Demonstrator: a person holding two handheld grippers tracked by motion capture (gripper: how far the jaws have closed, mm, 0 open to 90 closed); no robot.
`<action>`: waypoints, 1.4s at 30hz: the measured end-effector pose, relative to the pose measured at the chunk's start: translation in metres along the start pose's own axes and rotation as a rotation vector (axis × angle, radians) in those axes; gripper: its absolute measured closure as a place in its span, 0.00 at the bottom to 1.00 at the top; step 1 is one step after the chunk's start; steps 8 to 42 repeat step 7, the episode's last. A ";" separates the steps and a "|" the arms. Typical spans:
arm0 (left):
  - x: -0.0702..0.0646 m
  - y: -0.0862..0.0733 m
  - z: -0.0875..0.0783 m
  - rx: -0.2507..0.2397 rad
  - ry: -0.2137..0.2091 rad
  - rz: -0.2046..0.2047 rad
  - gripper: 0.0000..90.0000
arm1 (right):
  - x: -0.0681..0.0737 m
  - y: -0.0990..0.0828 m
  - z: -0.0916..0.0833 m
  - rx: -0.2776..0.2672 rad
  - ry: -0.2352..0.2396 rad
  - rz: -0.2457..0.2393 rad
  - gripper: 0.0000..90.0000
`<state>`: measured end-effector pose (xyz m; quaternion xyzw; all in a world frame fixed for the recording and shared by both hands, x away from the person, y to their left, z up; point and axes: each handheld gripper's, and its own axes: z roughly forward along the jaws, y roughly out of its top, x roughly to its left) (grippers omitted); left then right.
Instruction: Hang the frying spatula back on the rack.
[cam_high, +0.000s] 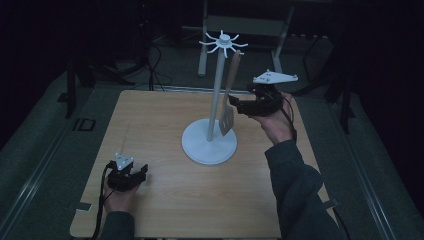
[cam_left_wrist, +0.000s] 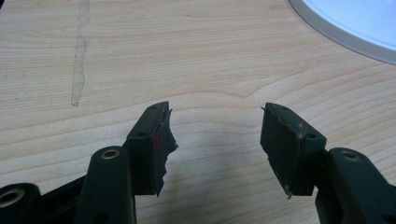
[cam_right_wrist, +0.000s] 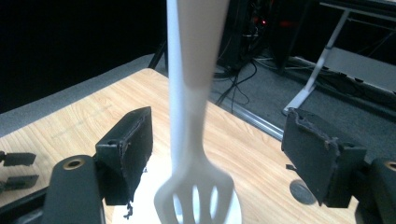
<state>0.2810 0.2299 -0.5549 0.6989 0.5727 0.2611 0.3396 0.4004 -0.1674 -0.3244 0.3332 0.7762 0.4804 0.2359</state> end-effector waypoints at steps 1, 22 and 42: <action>0.000 0.000 0.000 0.000 0.001 0.000 0.48 | -0.001 -0.003 -0.001 0.002 -0.003 0.001 0.28; 0.000 0.000 0.003 0.023 0.004 0.003 0.47 | -0.010 -0.029 -0.010 0.025 -0.016 0.007 0.27; 0.000 0.000 0.003 0.023 0.004 0.003 0.47 | -0.010 -0.029 -0.010 0.025 -0.016 0.007 0.27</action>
